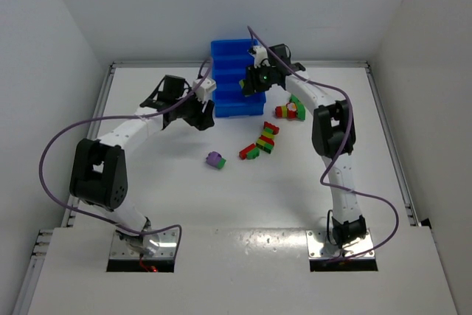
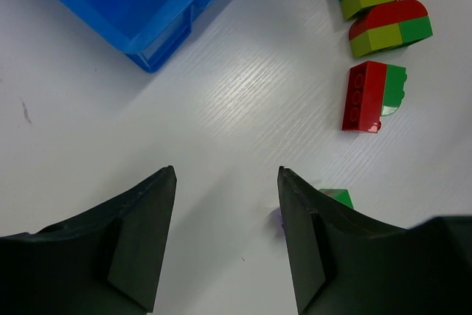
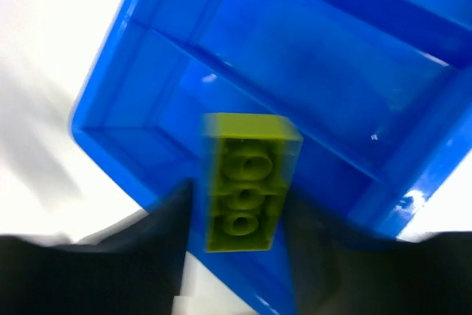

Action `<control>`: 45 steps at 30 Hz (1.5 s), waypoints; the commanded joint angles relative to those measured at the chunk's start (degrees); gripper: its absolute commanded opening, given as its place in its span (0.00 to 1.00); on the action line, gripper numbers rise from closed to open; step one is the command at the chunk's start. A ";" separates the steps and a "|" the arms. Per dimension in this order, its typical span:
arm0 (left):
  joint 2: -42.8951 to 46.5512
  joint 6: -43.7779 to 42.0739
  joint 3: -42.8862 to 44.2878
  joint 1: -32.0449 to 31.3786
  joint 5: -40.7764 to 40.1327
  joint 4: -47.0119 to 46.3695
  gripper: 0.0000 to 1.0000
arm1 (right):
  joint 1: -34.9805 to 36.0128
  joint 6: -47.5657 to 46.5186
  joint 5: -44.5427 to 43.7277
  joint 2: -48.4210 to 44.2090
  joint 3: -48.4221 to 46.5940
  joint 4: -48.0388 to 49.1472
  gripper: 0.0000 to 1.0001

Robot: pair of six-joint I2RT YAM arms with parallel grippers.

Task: Sort the legos into containers by color

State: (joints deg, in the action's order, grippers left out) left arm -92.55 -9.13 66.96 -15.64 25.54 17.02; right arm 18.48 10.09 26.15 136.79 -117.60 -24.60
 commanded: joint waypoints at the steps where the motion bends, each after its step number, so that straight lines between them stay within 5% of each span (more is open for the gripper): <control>1: -0.52 -1.07 2.12 0.52 1.27 -1.37 0.63 | 0.24 -1.65 -3.03 -0.12 -0.61 -0.53 0.54; 7: -1.58 -1.07 2.65 1.05 1.27 -1.37 0.63 | 0.77 -1.65 -4.88 -0.74 -0.08 -0.54 0.75; 17: -2.10 -1.07 3.18 1.05 1.79 -1.90 0.63 | -1.08 7.84 -18.73 -7.68 1.60 11.15 0.75; 23: -2.10 -1.07 3.18 1.05 1.79 -1.90 0.63 | -1.08 7.84 -31.49 0.13 -8.51 7.64 0.74; 29: -2.10 -0.54 3.18 1.05 1.27 -2.43 0.63 | -1.08 7.84 -34.59 5.14 -11.84 10.01 0.74; 40: -1.58 -0.54 4.32 2.81 0.65 -2.43 0.63 | -1.61 7.84 -31.86 13.76 -17.84 13.43 0.62; 45: -1.58 -0.02 4.32 3.42 0.65 -2.43 0.63 | -2.13 5.04 -27.41 14.82 -17.84 14.76 0.33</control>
State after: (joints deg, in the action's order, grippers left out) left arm -94.78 -9.76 69.17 -13.15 25.80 16.08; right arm 17.02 16.84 -4.36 152.24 -132.25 -14.92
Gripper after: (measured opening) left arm 0.632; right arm 0.445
